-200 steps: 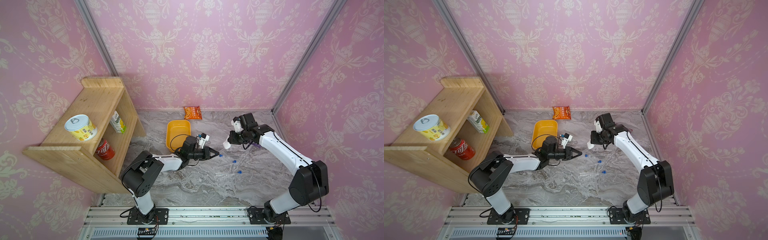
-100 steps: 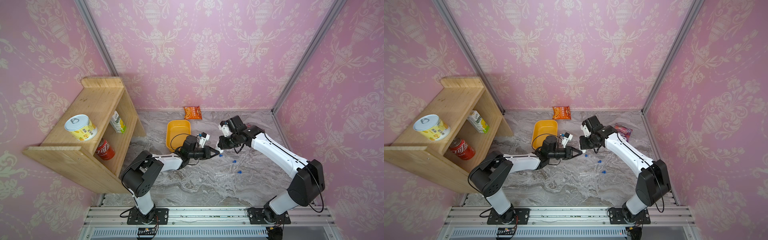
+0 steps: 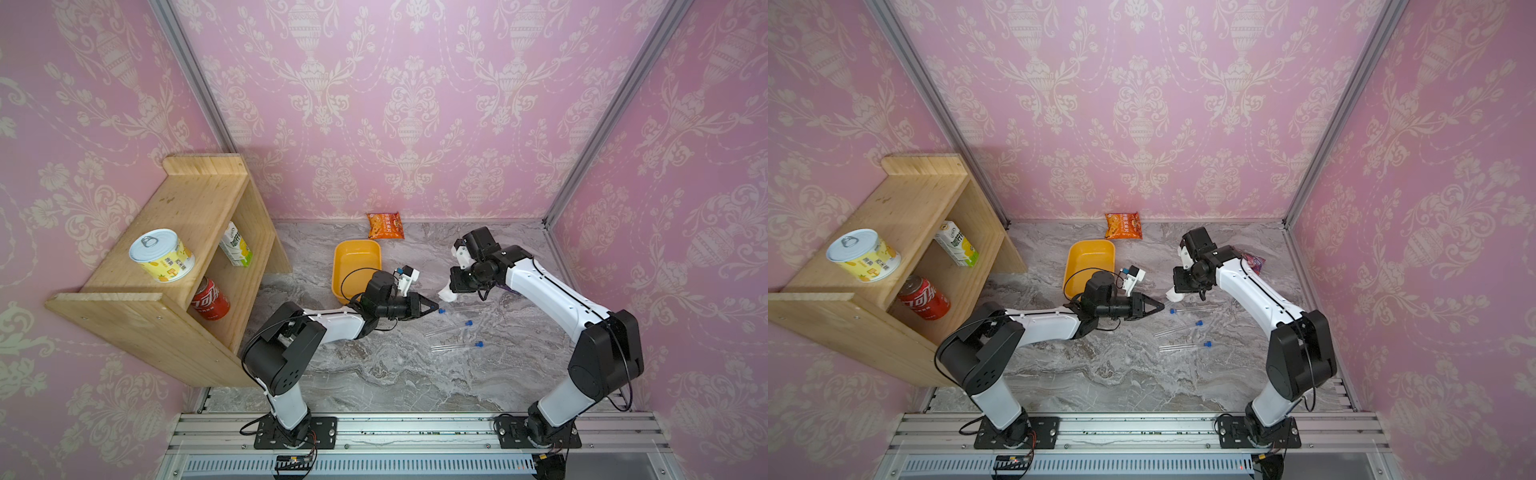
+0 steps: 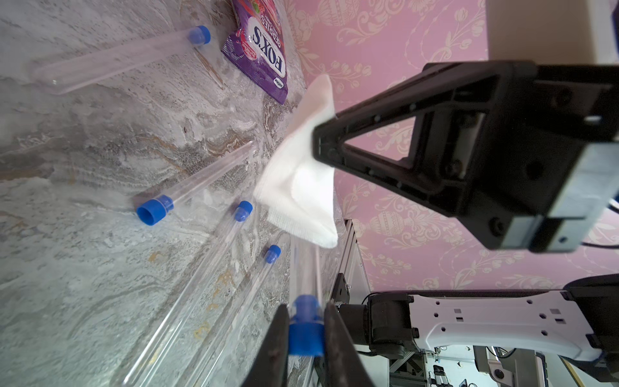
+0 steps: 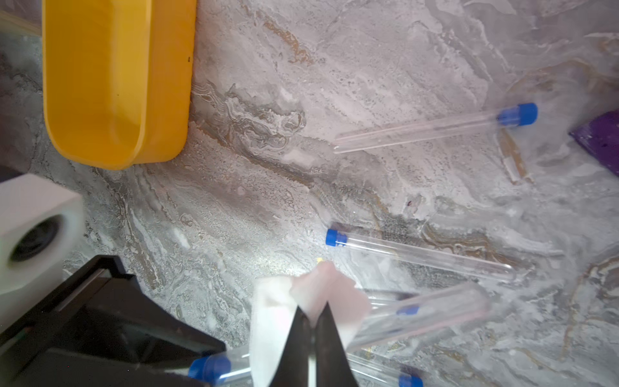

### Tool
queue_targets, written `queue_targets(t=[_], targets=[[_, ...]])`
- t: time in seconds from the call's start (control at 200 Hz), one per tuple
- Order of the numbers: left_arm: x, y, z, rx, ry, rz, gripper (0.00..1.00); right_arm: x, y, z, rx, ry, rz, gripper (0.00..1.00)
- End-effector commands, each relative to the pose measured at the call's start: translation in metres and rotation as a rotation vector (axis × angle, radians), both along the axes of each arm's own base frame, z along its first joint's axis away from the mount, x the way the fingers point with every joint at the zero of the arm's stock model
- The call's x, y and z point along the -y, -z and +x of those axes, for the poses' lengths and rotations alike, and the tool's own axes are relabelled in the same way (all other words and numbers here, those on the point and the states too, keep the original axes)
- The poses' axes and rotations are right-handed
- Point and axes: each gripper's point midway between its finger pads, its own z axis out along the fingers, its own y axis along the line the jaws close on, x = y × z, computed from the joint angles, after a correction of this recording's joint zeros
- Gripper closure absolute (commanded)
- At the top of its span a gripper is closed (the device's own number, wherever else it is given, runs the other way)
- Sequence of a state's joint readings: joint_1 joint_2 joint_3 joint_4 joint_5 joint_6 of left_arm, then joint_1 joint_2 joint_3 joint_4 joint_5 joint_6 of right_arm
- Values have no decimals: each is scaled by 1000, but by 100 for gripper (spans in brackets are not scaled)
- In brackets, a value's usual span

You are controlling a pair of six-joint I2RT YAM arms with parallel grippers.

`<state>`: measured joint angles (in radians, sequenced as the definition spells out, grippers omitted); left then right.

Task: Wipe the exteriors of test tubes
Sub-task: Wipe the dirt from the test tube.

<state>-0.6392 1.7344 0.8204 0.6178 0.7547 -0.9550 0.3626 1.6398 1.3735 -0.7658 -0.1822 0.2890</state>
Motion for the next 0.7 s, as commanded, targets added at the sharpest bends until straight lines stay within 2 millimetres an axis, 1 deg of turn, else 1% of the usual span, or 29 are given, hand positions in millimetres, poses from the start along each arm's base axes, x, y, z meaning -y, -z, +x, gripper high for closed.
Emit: queue_targets(t=[0.0, 0.115, 0.27, 0.38, 0.45, 0.515, 0.58, 0.655, 0.695], targets=[[4, -21, -6, 60, 40, -25, 81, 15, 5, 8, -6, -2, -52, 100], [3, -22, -7, 63, 40, -27, 81, 29, 15, 15, -19, 26, -78, 100], [1, -21, -7, 58, 37, -23, 80, 50, 16, 24, -5, 80, -87, 100], [0, -20, -8, 57, 37, -24, 80, 67, 17, 30, -4, 126, -112, 100], [-1, -19, -7, 53, 35, -26, 80, 76, 21, 33, -17, 143, -134, 100], [-2, -21, -7, 53, 31, -34, 80, 87, 26, 34, -26, 161, -180, 100], [-3, -22, -6, 55, 27, -34, 80, 102, 27, 34, -19, 176, -267, 100], [-5, -23, -6, 58, 25, -31, 80, 123, 25, 34, -2, 213, -376, 100], [-6, -23, -5, 57, 22, -28, 80, 131, 21, 33, 8, 226, -418, 100]])
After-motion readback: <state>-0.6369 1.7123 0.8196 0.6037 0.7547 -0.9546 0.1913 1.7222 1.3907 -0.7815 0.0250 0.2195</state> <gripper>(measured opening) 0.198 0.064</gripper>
